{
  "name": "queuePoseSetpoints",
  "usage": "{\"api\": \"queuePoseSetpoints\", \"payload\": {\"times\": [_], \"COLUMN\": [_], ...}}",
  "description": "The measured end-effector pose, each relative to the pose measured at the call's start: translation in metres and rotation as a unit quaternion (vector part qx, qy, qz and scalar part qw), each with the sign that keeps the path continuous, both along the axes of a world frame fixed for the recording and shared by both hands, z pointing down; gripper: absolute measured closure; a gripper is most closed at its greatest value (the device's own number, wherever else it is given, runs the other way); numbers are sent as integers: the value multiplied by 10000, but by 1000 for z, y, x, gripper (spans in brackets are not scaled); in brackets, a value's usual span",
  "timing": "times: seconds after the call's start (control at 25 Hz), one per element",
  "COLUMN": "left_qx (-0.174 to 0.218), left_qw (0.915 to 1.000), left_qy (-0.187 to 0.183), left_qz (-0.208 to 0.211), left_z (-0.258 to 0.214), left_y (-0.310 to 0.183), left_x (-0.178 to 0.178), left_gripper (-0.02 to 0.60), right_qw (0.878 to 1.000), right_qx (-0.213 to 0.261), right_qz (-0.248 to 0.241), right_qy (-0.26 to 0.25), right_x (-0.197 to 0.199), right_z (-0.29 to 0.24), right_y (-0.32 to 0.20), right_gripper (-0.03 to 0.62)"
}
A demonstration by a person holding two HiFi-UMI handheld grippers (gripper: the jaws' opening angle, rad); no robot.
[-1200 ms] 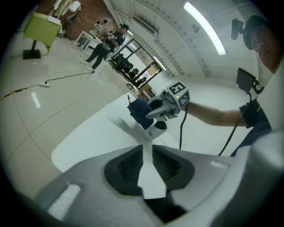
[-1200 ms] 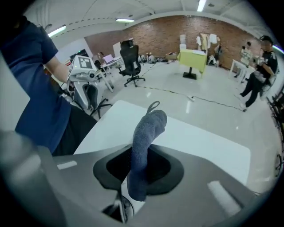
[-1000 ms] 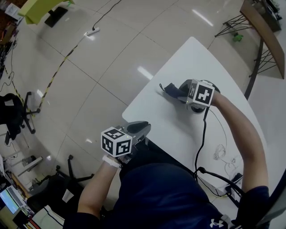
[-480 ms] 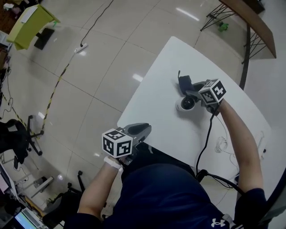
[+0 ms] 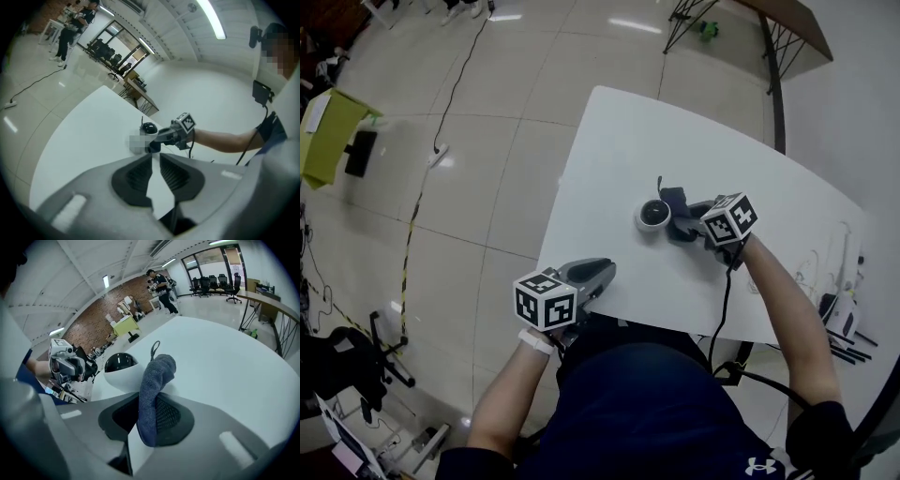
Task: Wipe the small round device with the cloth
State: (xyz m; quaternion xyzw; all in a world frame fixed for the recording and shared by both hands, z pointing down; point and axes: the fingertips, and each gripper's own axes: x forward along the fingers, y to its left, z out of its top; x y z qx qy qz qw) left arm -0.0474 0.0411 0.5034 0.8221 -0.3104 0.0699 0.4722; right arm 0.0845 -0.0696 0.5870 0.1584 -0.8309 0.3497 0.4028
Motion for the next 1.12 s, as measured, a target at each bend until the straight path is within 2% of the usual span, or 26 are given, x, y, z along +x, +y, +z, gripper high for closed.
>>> {"api": "queuePoseSetpoints", "payload": {"times": [0.24, 0.4, 0.52, 0.6, 0.68, 0.92, 1.12], "left_qx": [160, 149, 122, 125, 146, 180, 41], "left_qw": [9993, 9991, 9992, 9993, 9994, 9998, 9999], "left_qy": [-61, -60, -51, -24, 2, -25, -77], "left_qz": [334, 381, 383, 363, 304, 56, -65], "left_z": [-5, -3, -1, -2, -4, -8, 1], "left_y": [-4, -6, -6, -6, -9, -14, -6], "left_x": [15, 16, 15, 14, 12, 2, -8], "left_gripper": [529, 529, 529, 529, 529, 529, 529], "right_qw": [9928, 9785, 9682, 9666, 9700, 9836, 9868], "right_qx": [-438, -786, -1072, -1206, -1252, -1134, -1009], "right_qz": [1056, 1907, 2232, 2206, 2020, 1367, 1219], "right_qy": [369, -56, -362, -501, -515, -326, -349], "right_x": [6, -8, -25, -40, -54, -86, -104], "right_z": [21, 16, 13, 11, 12, 19, 20], "right_y": [43, 60, 74, 84, 92, 94, 87], "right_gripper": [520, 520, 520, 520, 520, 520, 520]}}
